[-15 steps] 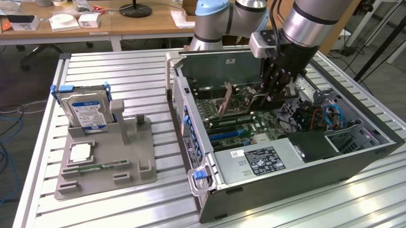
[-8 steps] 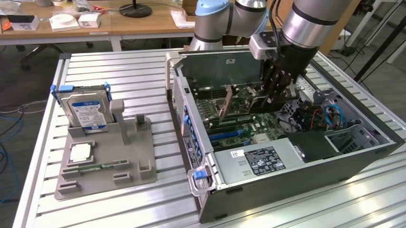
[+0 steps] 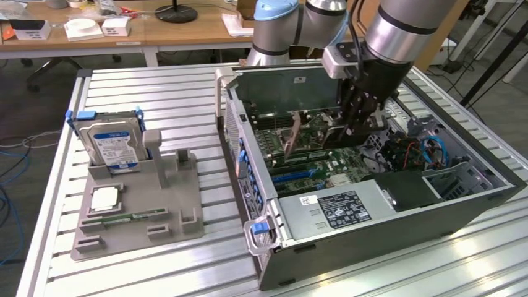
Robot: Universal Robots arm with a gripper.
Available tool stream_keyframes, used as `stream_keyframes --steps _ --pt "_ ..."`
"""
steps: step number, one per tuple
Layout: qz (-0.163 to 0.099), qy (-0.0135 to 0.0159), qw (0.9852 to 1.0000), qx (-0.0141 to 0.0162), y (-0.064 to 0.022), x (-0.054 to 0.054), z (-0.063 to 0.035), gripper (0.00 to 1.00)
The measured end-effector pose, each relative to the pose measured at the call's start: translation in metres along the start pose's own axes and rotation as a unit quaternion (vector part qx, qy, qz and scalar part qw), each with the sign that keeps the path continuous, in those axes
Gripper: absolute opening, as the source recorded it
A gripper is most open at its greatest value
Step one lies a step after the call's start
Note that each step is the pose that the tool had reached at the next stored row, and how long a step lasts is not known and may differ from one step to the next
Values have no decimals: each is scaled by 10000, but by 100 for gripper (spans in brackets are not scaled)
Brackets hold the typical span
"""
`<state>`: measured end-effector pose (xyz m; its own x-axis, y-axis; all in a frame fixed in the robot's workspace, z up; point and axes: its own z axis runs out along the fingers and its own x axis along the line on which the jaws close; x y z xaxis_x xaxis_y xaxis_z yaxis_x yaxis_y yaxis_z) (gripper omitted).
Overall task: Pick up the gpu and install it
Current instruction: 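Insert the gpu into the slot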
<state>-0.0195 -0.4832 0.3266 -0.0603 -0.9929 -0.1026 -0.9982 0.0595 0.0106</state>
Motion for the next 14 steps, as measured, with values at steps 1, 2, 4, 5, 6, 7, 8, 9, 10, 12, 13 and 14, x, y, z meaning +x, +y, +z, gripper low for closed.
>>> stream_keyframes --steps 1,2,4,5,6,7,8,9,10,12,13,14 --pt "0 0 10000 1 14 2 11 26" --pt "0 0 10000 2 28 4 24 26" --pt "0 -1 10000 4 54 8 51 26" --pt "0 0 10000 6 69 11 64 26" --pt "0 -1 10000 6 79 13 75 26" --pt "0 0 10000 6 86 14 84 26" --pt "0 0 10000 7 90 15 88 26" --pt "-1 0 10000 6 90 15 88 26" --pt "-1 0 10000 6 90 15 88 26" --pt "-1 0 10000 6 90 15 88 26" --pt "-1 0 10000 6 91 15 88 26" --pt "-1 0 10000 6 91 15 88 26"
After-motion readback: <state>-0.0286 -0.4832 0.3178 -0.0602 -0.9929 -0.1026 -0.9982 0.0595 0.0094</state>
